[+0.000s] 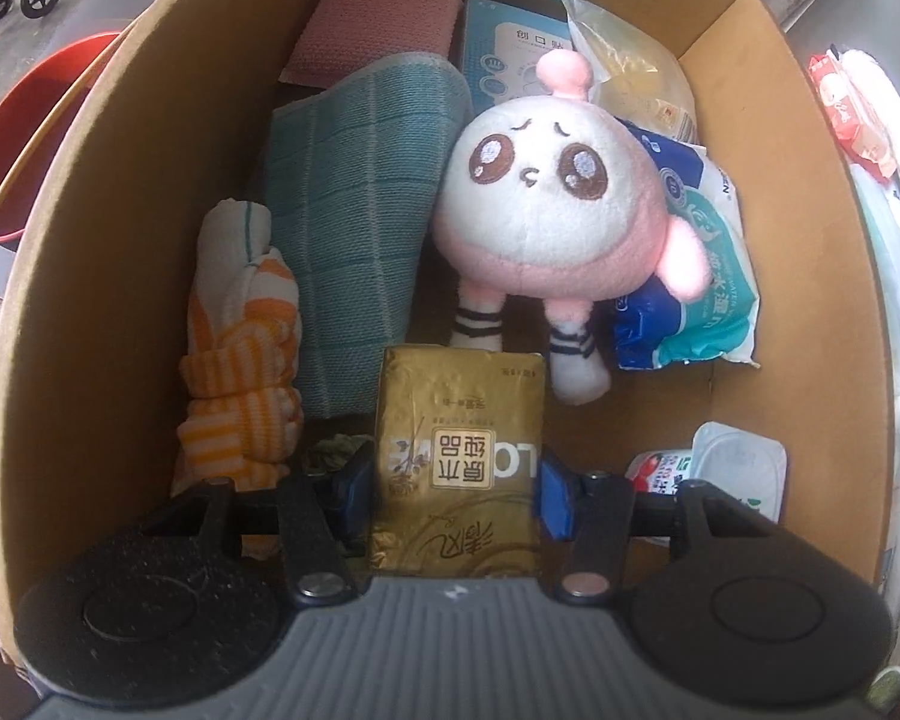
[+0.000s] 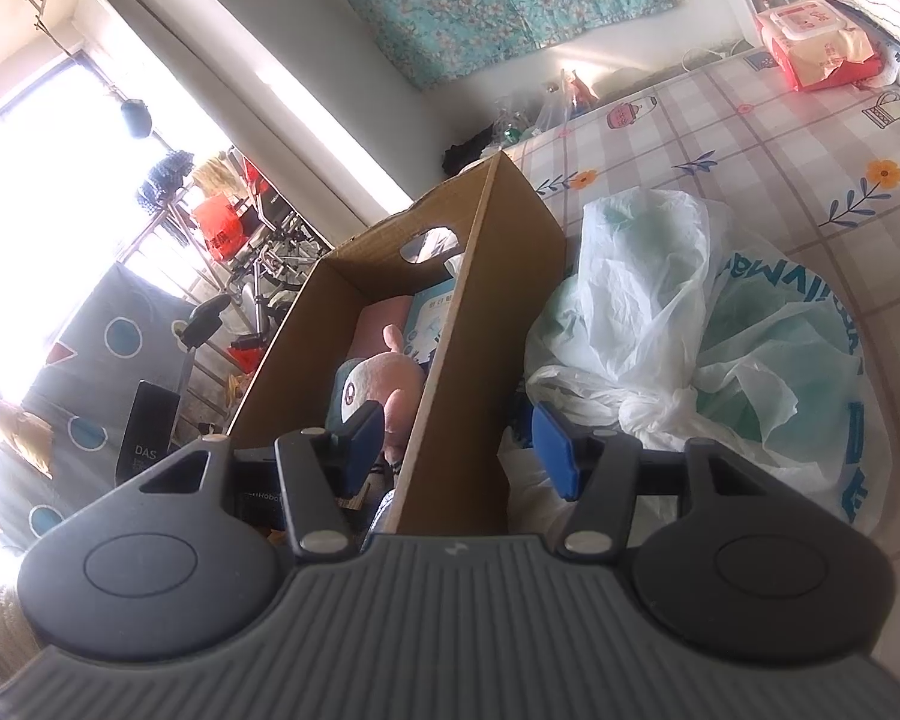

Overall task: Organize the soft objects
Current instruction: 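Push the gold box down among the items and open the left gripper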

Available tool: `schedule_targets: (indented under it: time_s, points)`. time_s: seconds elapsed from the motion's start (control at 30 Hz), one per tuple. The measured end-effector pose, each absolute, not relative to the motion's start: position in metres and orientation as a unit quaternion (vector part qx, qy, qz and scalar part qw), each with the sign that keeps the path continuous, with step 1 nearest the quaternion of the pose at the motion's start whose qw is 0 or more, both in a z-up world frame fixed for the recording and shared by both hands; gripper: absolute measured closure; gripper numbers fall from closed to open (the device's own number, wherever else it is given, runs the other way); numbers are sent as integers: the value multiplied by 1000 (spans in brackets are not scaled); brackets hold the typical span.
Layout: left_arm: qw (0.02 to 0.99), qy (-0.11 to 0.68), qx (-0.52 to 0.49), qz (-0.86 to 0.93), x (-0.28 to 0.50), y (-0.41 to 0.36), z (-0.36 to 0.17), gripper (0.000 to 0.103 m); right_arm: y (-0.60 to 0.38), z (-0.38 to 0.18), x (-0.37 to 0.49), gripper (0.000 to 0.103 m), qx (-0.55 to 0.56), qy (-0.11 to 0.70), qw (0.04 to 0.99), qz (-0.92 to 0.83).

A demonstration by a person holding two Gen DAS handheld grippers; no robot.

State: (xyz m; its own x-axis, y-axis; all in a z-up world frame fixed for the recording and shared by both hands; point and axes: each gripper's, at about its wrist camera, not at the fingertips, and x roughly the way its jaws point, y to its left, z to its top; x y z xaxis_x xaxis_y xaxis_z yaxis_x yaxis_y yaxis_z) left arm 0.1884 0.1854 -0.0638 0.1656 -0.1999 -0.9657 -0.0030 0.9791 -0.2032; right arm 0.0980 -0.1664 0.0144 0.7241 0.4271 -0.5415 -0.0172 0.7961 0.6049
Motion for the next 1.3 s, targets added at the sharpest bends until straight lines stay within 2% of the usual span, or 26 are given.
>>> schedule_targets:
  time_s: [0.37, 0.53, 0.6, 0.73, 1.03, 1.3]
  points:
    - [788, 586, -163, -98, 186, 188, -39, 49, -167, 11, 100, 48, 298, 351, 879, 126]
    - [795, 566, -192, -108, 189, 176, -44, 49, -167, 8, 100, 48, 299, 355, 877, 126]
    - [792, 570, -193, -104, 190, 172, -51, 46, -167, 8, 100, 47, 298, 356, 877, 125]
    - [772, 590, -212, -105, 190, 173, -61, 33, -171, 8, 98, 45, 300, 354, 878, 120]
    - [748, 628, -201, -73, 187, 184, -68, 31, -170, 5, 100, 43, 304, 357, 875, 124]
    - [783, 578, -216, -77, 189, 188, -45, 28, -170, 5, 100, 41, 305, 354, 875, 125]
